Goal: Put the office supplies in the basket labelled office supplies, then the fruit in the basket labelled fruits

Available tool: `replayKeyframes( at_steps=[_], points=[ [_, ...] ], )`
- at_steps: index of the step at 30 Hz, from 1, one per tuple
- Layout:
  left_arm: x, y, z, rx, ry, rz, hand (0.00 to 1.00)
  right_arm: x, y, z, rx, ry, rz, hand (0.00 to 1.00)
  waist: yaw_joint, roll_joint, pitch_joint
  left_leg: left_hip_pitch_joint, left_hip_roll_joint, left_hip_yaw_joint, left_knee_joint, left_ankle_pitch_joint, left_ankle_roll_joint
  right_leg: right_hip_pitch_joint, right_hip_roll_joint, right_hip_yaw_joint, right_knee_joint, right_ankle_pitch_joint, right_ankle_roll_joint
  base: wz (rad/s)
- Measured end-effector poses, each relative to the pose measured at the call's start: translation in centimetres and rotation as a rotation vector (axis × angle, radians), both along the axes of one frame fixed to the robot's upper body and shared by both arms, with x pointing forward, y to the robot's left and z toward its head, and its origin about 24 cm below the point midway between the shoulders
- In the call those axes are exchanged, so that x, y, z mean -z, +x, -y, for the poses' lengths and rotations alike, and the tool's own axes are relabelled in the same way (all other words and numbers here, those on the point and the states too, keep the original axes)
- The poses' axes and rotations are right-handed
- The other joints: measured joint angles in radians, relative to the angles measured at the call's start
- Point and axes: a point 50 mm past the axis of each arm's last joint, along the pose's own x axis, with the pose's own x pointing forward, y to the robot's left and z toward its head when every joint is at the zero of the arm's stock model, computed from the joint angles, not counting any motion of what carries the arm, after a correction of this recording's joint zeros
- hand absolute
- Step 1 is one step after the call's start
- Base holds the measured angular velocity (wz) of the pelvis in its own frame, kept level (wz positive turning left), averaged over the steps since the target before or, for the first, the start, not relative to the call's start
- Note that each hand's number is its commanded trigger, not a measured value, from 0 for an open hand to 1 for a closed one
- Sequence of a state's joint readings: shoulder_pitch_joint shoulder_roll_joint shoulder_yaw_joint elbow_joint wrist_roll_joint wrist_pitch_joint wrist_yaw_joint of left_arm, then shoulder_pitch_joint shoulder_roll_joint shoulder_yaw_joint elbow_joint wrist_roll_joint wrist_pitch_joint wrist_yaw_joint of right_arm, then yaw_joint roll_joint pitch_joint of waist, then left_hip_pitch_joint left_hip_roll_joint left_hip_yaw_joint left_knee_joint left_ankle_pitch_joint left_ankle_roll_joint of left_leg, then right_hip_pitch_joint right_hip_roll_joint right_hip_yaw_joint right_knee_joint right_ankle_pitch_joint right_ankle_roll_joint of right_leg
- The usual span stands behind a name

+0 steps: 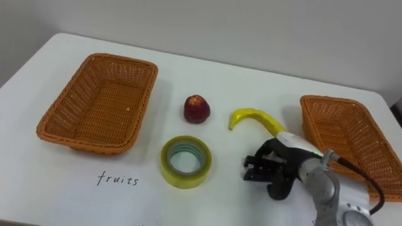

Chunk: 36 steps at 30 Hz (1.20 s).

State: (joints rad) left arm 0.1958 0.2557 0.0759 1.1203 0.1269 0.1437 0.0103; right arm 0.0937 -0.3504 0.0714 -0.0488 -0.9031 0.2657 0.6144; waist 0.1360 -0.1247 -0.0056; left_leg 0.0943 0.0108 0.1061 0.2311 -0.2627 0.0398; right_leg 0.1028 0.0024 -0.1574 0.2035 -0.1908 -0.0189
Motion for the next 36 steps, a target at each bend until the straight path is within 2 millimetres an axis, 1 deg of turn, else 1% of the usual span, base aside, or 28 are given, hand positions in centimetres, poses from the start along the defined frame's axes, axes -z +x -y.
replayKeyframes(
  at_steps=[3,11,15,21,27,29,32,34,35,36],
  points=[
    [0.0,0.1,0.0,0.0,0.001,0.002,0.0,-0.1,0.2,0.1,0.013,-0.031,0.013,1.0,0.008,0.003,-0.0019,-0.002,0.0,-0.004,0.0,0.0,0.0,-0.001,-0.001,-0.007,0.0,0.0,0.0,0.04],
    [0.0,0.2,-0.1,-0.004,0.011,0.005,0.0,-0.1,0.4,0.0,0.023,-0.029,0.014,1.0,0.007,0.003,-0.0021,-0.005,0.0,-0.005,-0.001,0.0,0.0,-0.001,-0.001,-0.01,0.0,0.0,0.0,0.01],
    [-0.1,0.2,-0.2,-0.005,0.032,0.008,0.0,0.0,0.3,-0.1,0.032,-0.018,0.01,1.0,0.007,-0.001,-0.0015,-0.004,0.0,-0.005,-0.002,0.0,0.0,-0.001,-0.001,-0.01,0.0,0.0,0.0,0.0],
    [-0.1,0.2,-0.3,-0.007,0.053,0.009,0.0,0.2,0.2,-0.2,0.034,-0.01,-0.003,1.0,0.008,-0.014,-0.0012,-0.004,0.0,-0.005,0.0,0.0,0.0,0.0,-0.001,-0.01,-0.001,0.0,0.0,0.0],
    [-0.2,0.1,-0.4,-0.02,0.069,0.013,0.0,0.1,0.4,-0.3,0.033,0.001,0.003,1.0,0.012,-0.017,-0.0005,-0.005,-0.001,-0.005,0.003,0.0,0.0,0.001,0.0,-0.009,-0.001,0.0,0.0,0.0],
    [-0.1,0.1,-0.3,-0.047,0.063,0.023,0.0,0.0,0.4,-0.2,0.04,0.017,0.011,1.0,0.007,-0.017,-0.0005,-0.005,-0.001,-0.006,0.003,0.0,0.0,-0.002,0.0,-0.01,-0.002,0.0,0.0,0.0],
    [-0.1,0.2,-0.1,-0.062,0.057,0.04,0.0,-0.2,0.3,-0.2,0.04,0.026,0.038,1.0,0.003,-0.014,-0.0006,-0.014,-0.002,-0.012,0.007,0.0,0.0,-0.002,-0.001,-0.013,-0.002,0.0,0.0,0.05],
    [0.0,-0.2,0.1,-0.068,0.052,0.042,0.0,-0.7,0.2,-0.5,0.033,0.07,0.057,1.0,-0.005,-0.004,-0.0002,-0.017,-0.003,-0.011,0.006,0.0,0.0,-0.006,-0.001,-0.011,-0.002,0.0,0.0,0.0],
    [0.0,-0.3,0.2,-0.071,0.05,0.041,0.0,-0.8,0.0,-0.6,0.025,0.08,0.061,1.0,-0.007,-0.001,0.0011,-0.017,-0.003,-0.011,0.005,0.0,0.0,-0.006,-0.001,-0.011,-0.002,0.0,0.0,0.0],
    [0.1,-0.7,0.4,-0.079,0.045,0.035,0.0,-1.2,0.0,-0.9,0.01,0.085,0.078,1.0,-0.014,0.007,0.0045,-0.017,-0.004,-0.011,0.004,0.0,0.0,-0.006,-0.001,-0.008,-0.001,0.0,0.0,0.0]
  ],
)
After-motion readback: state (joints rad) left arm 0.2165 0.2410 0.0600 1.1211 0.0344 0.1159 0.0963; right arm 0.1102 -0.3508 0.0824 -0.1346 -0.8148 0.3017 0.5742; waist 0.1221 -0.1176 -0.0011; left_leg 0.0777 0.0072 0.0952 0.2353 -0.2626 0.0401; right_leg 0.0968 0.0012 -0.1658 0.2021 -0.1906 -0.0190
